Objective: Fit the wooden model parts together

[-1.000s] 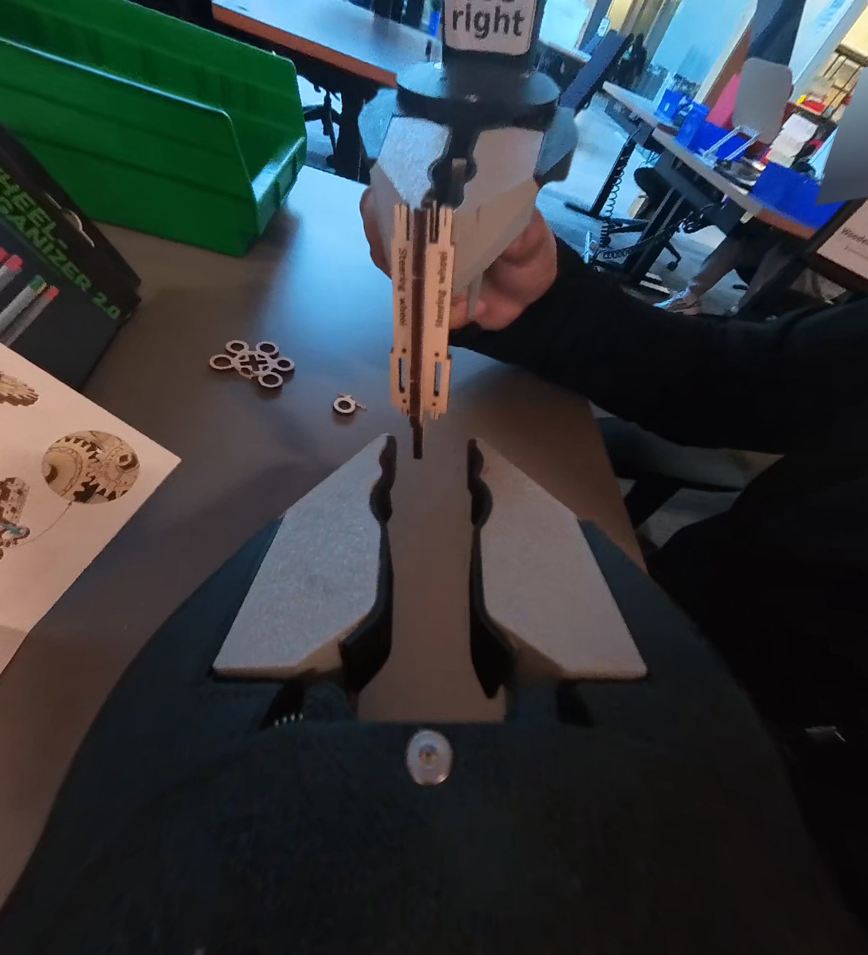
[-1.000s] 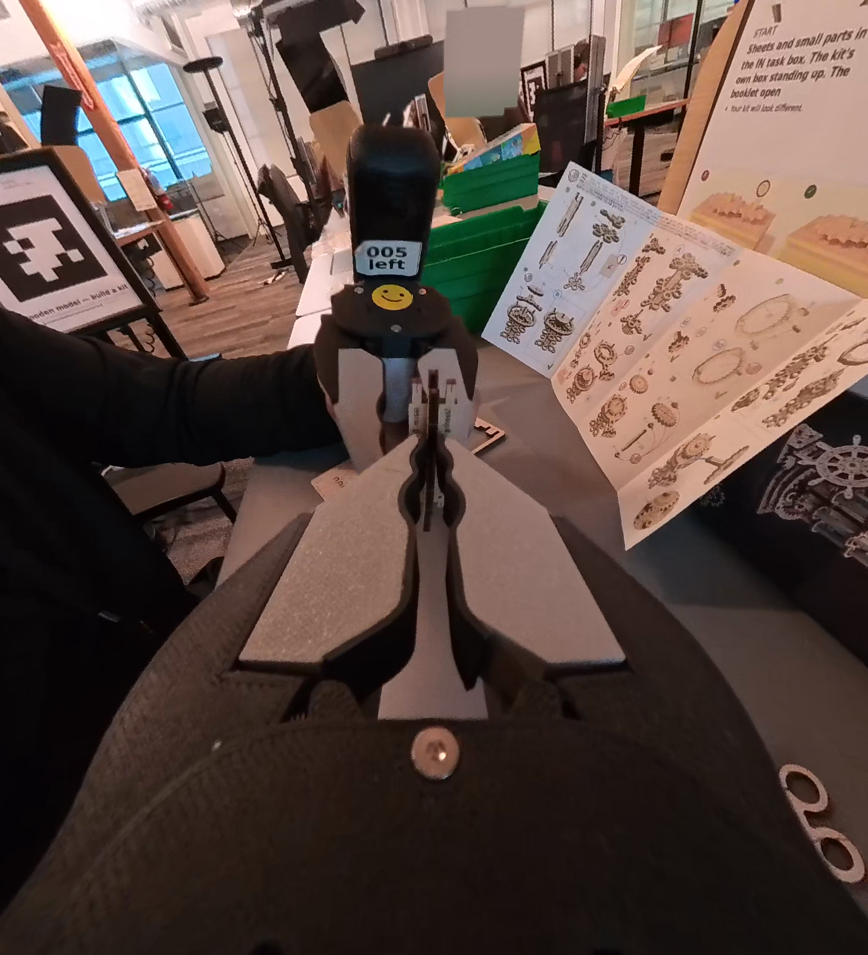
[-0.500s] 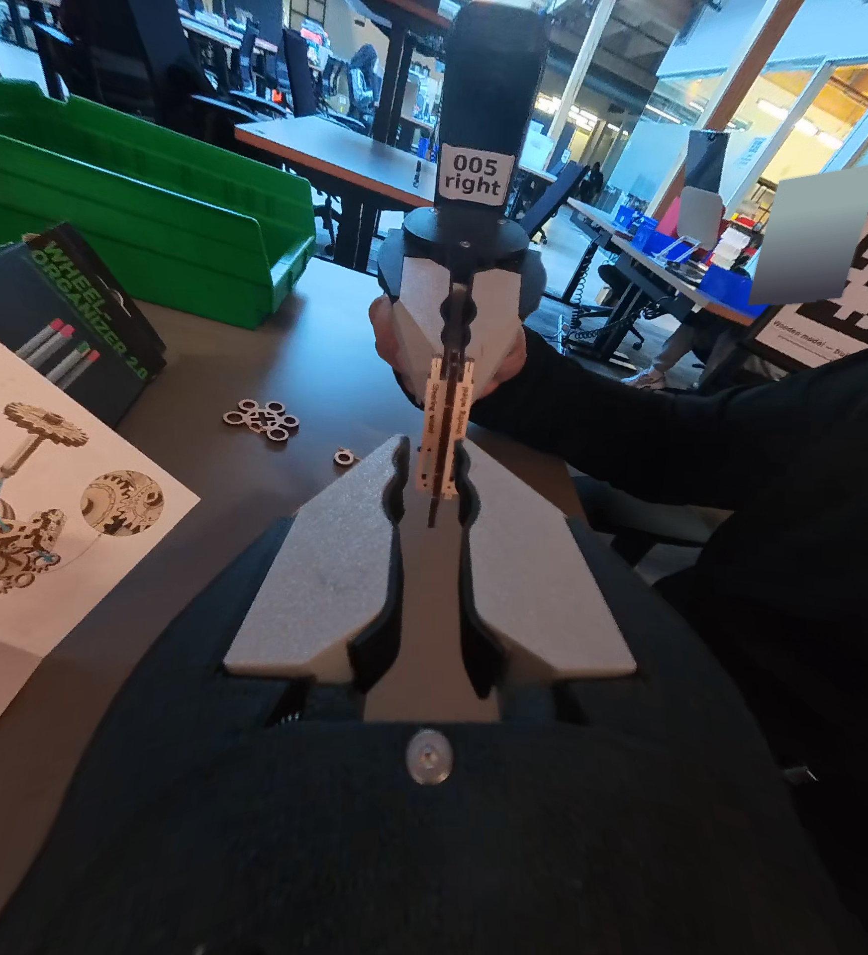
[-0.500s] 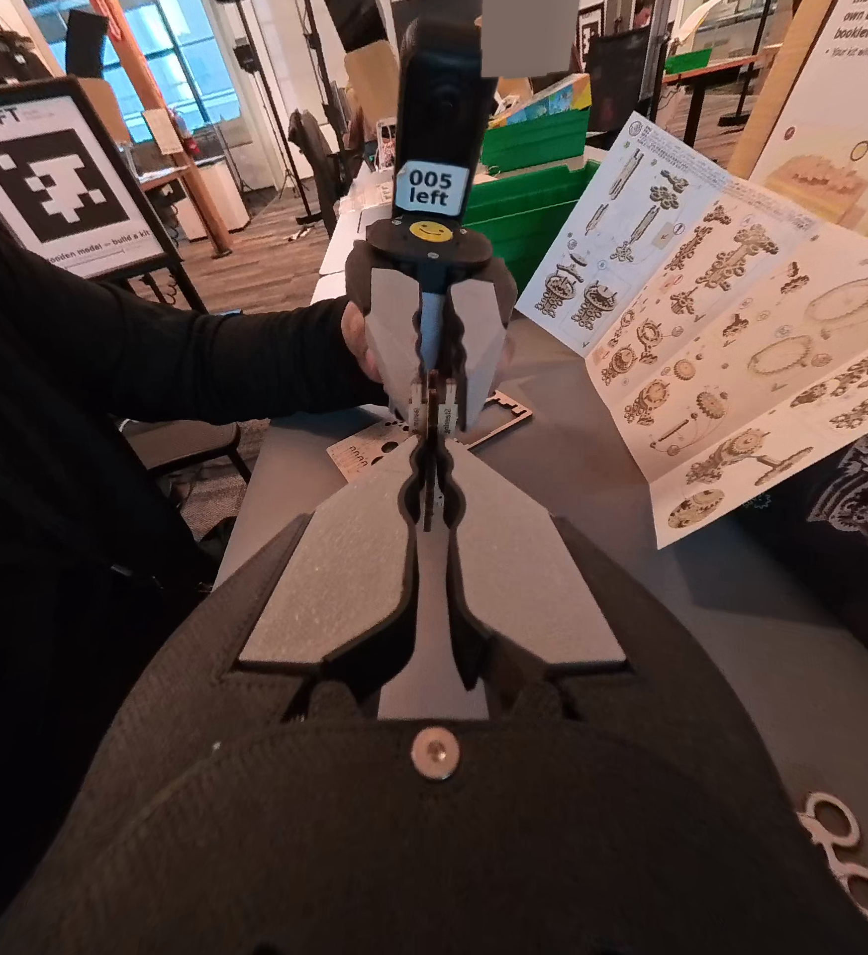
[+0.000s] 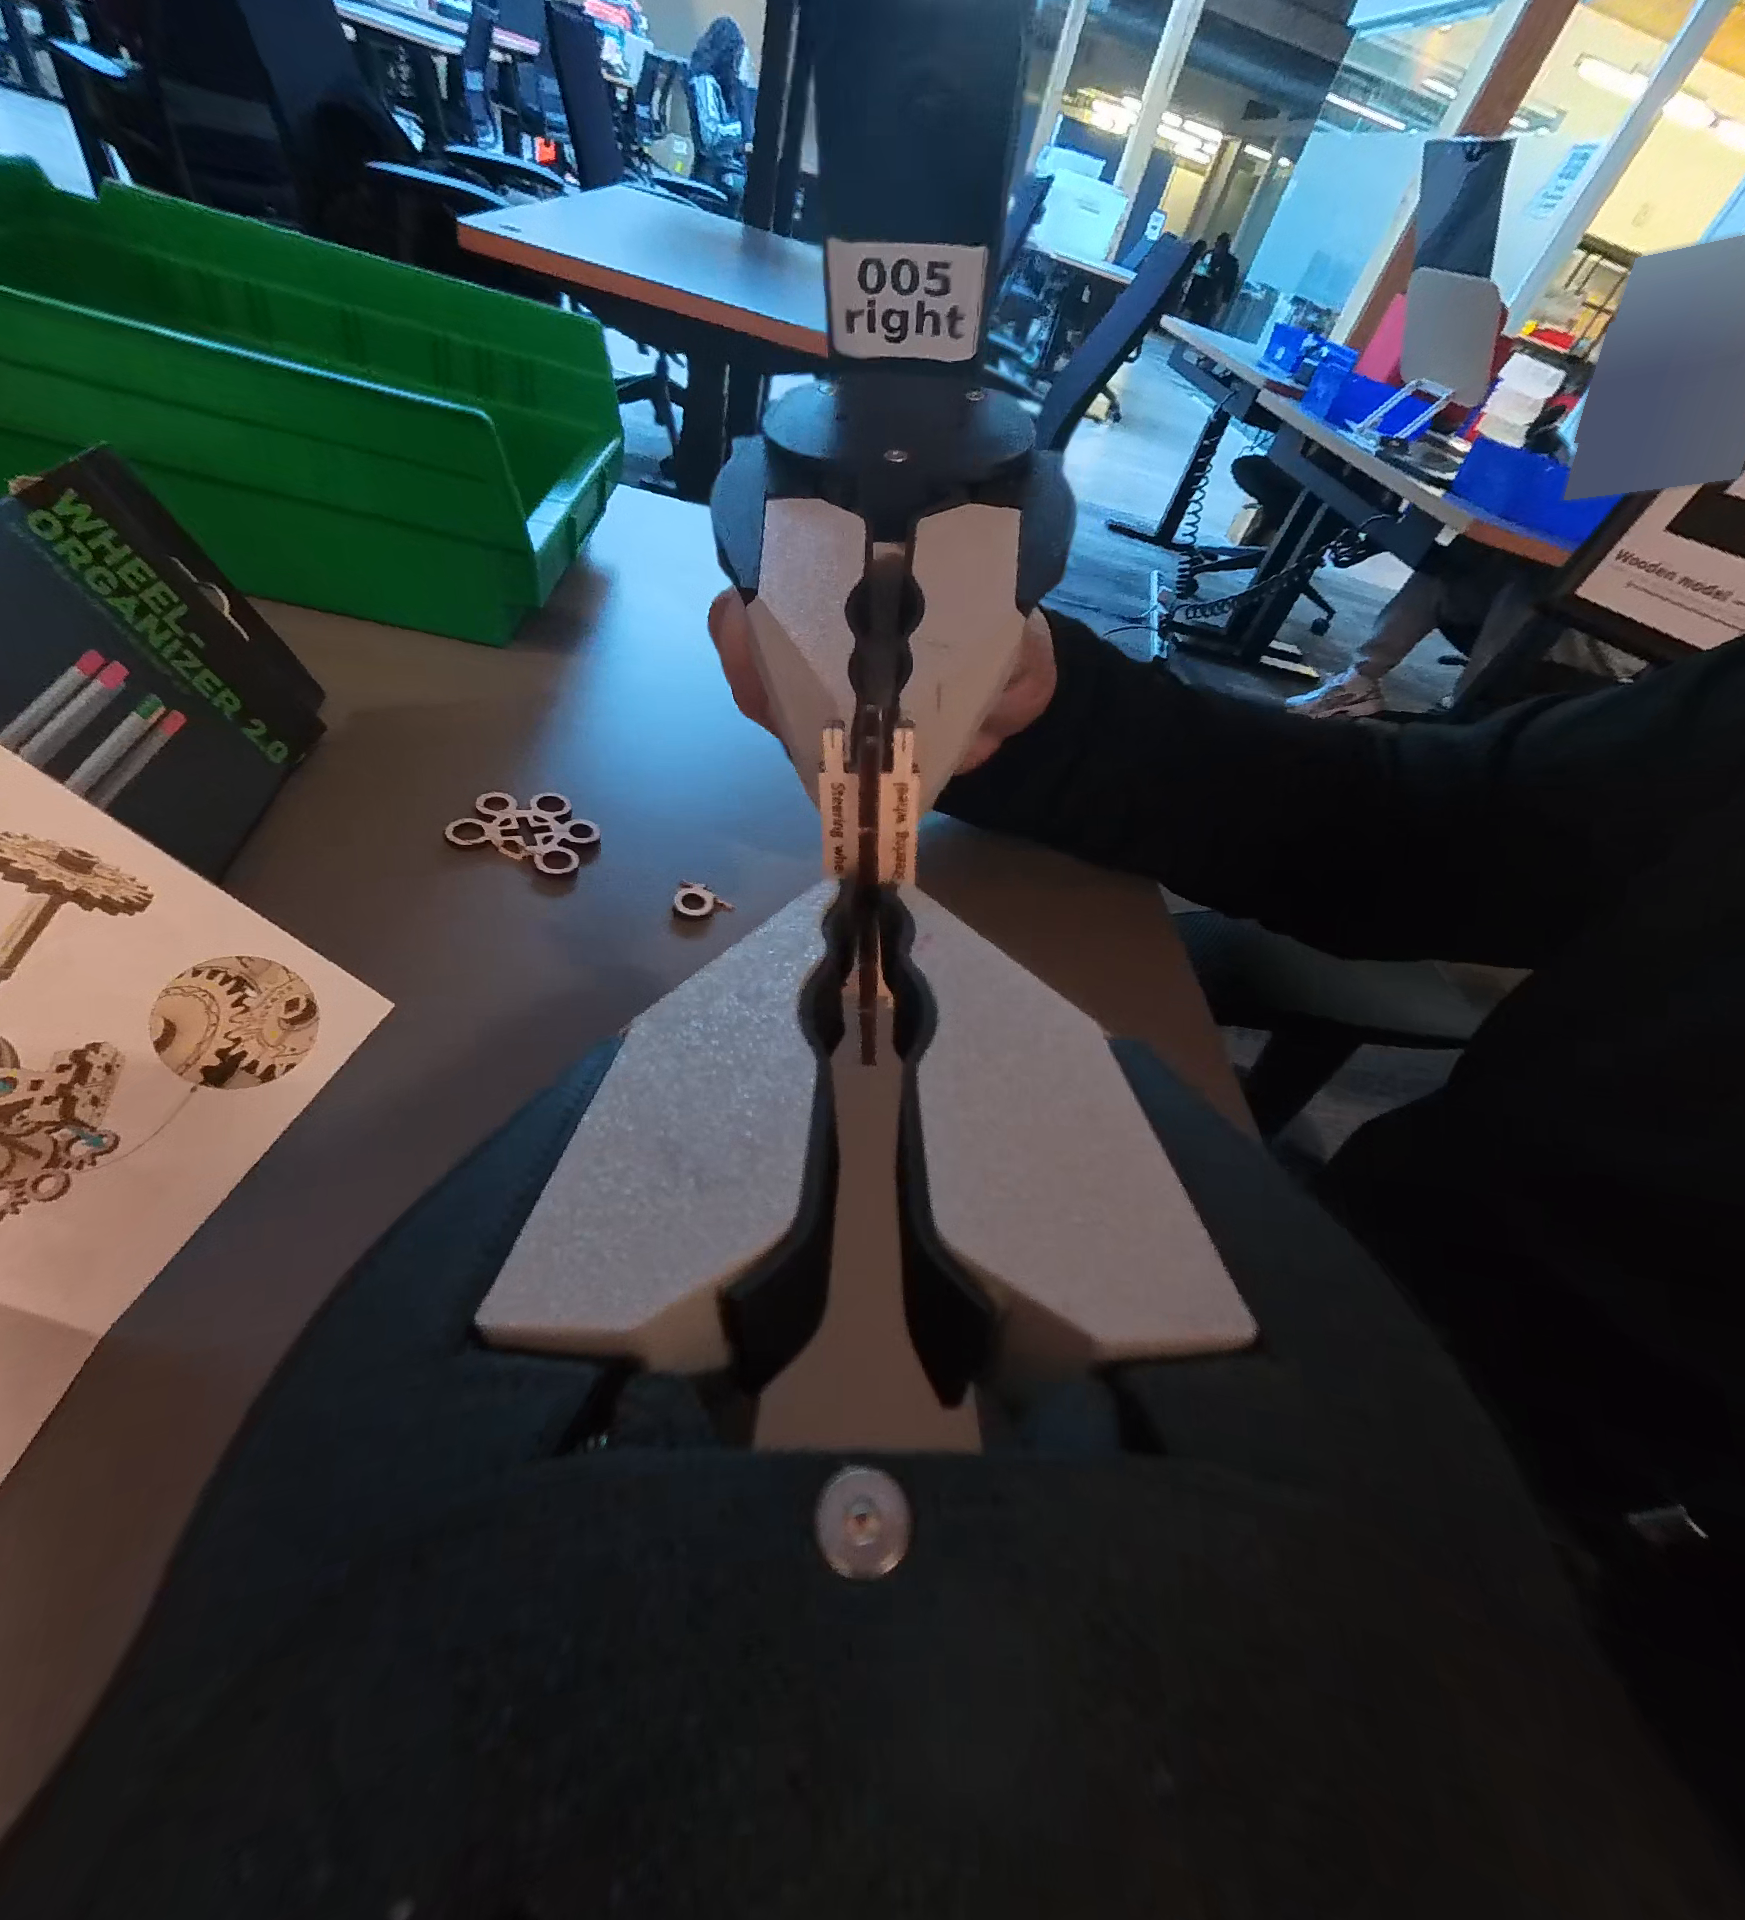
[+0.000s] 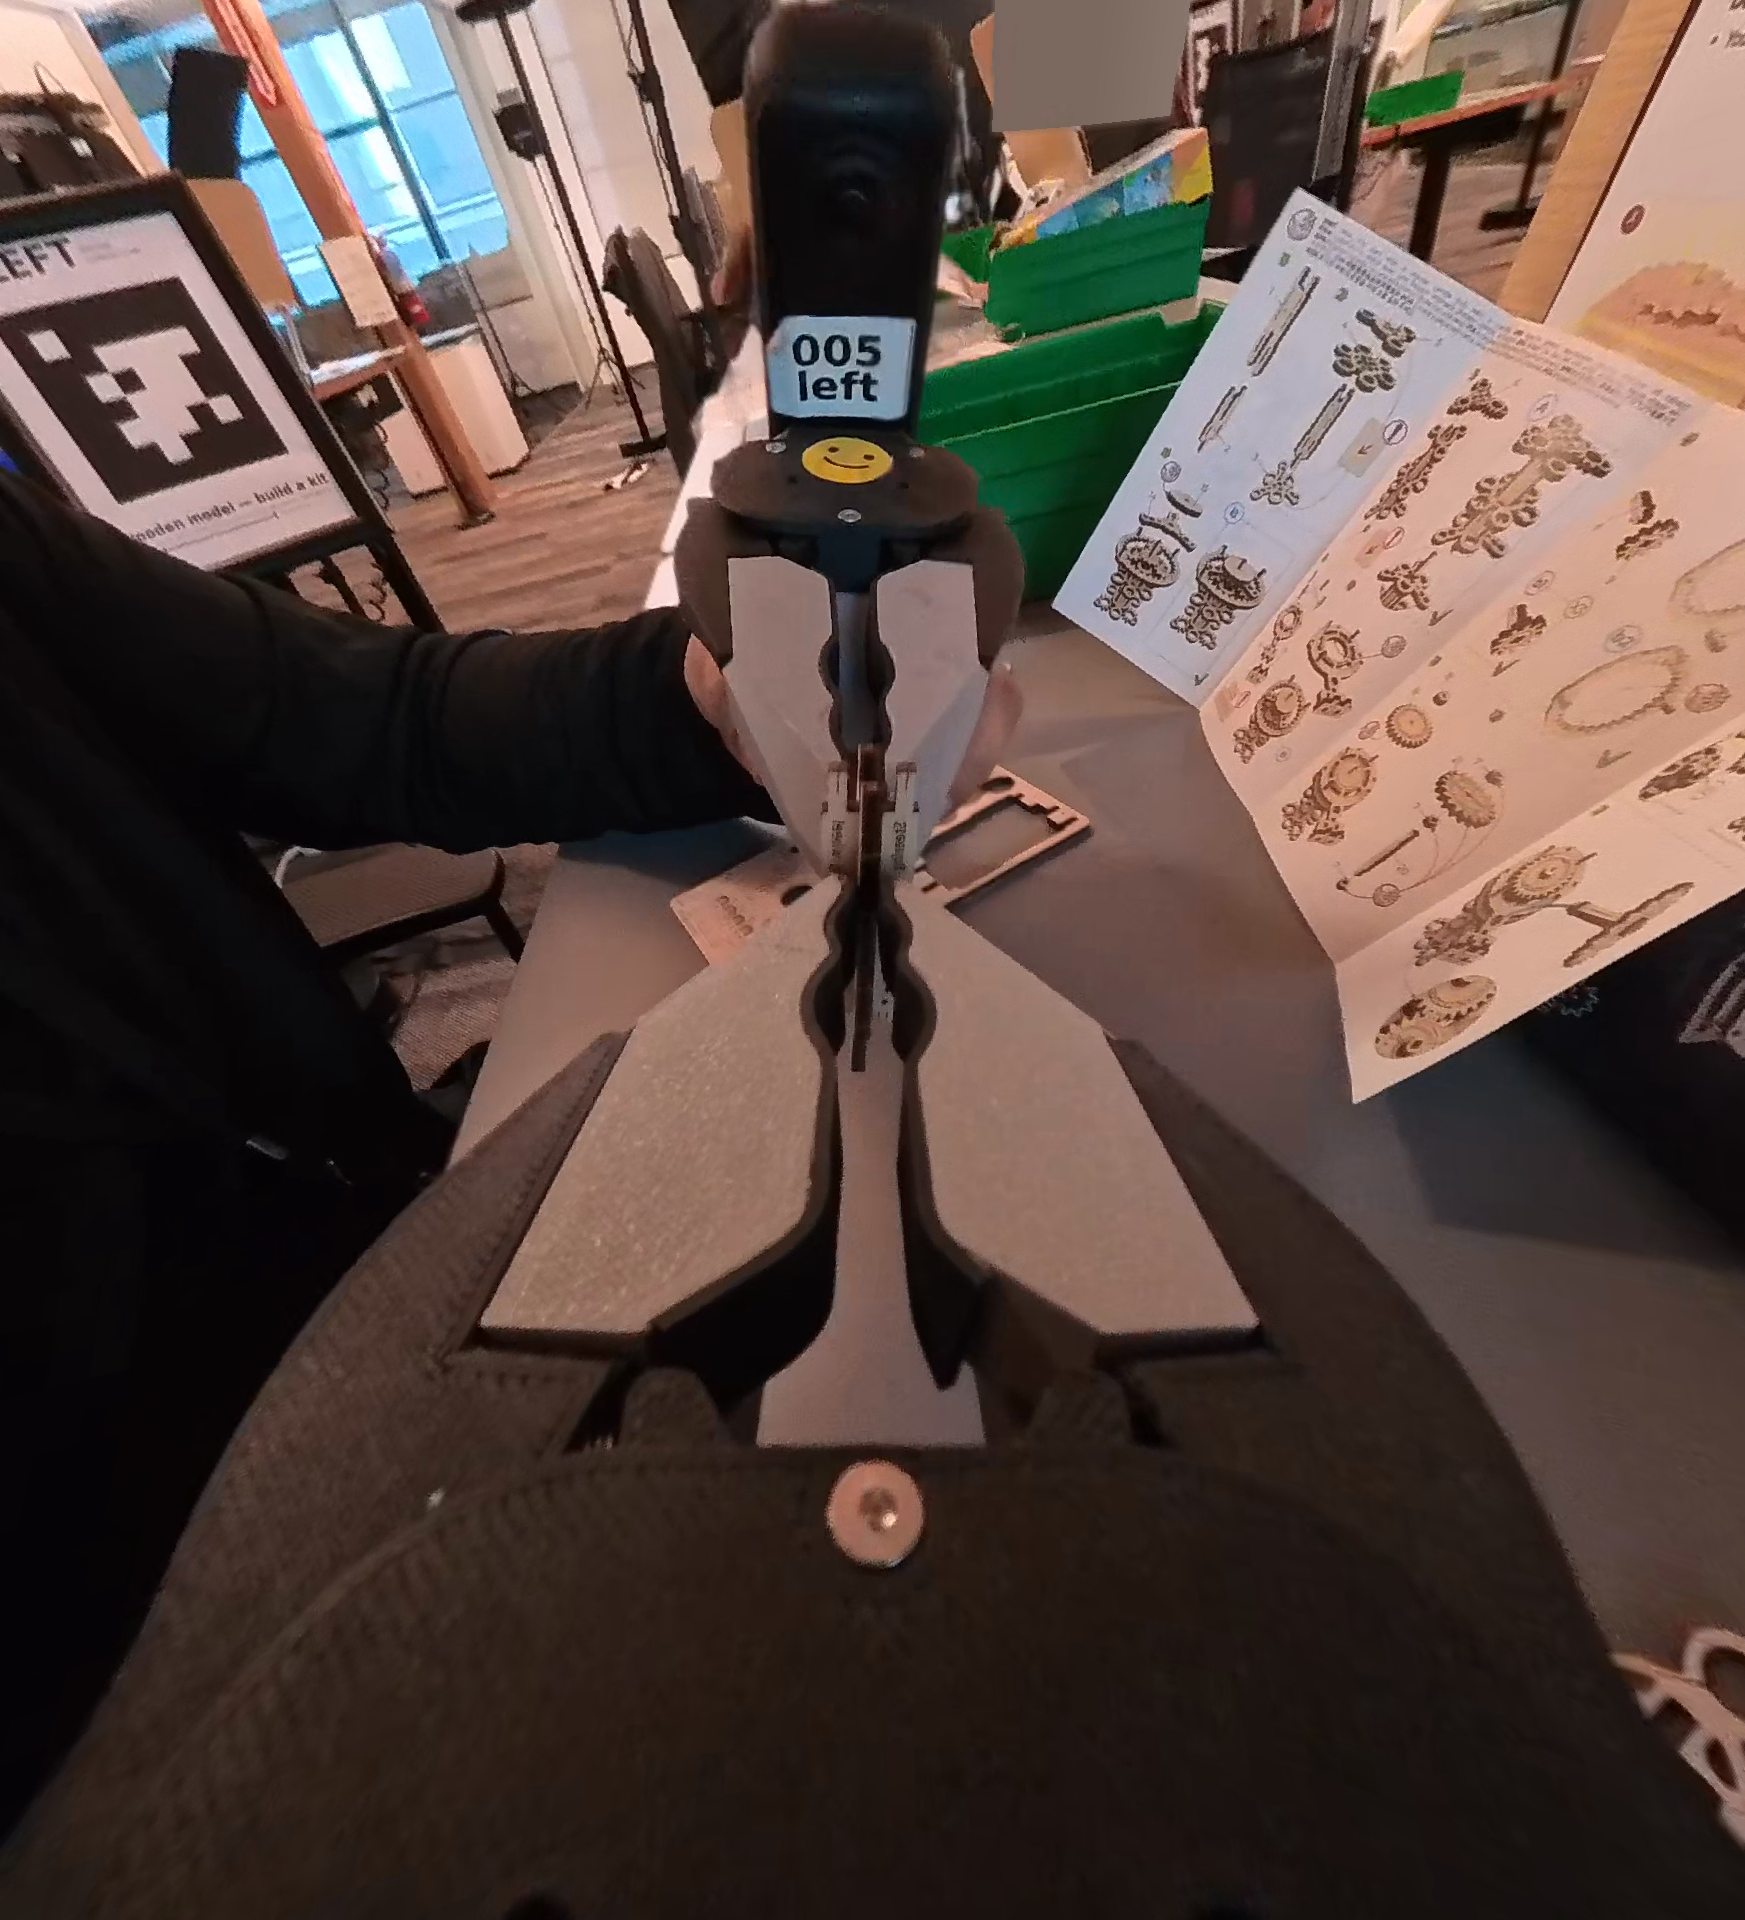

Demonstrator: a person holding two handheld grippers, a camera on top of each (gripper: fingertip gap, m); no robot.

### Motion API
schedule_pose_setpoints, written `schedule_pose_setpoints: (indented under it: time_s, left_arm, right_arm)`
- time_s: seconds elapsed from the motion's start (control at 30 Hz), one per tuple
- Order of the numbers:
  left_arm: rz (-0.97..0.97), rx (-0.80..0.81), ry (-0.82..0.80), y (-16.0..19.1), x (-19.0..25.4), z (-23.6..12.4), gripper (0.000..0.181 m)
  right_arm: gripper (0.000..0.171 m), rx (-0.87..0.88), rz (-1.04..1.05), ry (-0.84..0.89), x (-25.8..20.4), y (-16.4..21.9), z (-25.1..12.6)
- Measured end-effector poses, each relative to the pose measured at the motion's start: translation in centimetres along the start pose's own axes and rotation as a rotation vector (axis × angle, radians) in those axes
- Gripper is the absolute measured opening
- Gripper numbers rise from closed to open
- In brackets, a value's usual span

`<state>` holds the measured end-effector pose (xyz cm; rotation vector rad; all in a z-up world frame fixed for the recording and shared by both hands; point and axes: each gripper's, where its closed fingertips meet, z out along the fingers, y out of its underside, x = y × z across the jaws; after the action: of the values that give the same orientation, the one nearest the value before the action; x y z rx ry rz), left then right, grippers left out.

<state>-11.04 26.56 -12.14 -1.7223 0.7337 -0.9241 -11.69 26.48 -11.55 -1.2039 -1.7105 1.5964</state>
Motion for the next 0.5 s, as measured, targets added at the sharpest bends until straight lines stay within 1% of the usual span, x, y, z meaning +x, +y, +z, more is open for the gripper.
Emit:
schedule_pose_setpoints:
  time_s: [0.1, 0.2, 0.5]
  left_arm:
    - [0.004, 0.01, -0.006, -0.25, 0.18, 0.02, 0.001]
    - [-0.011, 0.004, -0.013, -0.04, -0.09, 0.07, 0.0]
    - [0.005, 0.017, 0.001, 0.04, 0.06, 0.29, 0.001]
  right_arm:
    - [0.0, 0.021, 0.014, -0.02, -0.16, -0.27, -0.1]
    - [0.0, 0.007, -0.018, 0.014, 0.09, -0.1, -0.01]
    - [0.0, 0.035, 0.054, -0.038, -0.09, -0.31, 0.05]
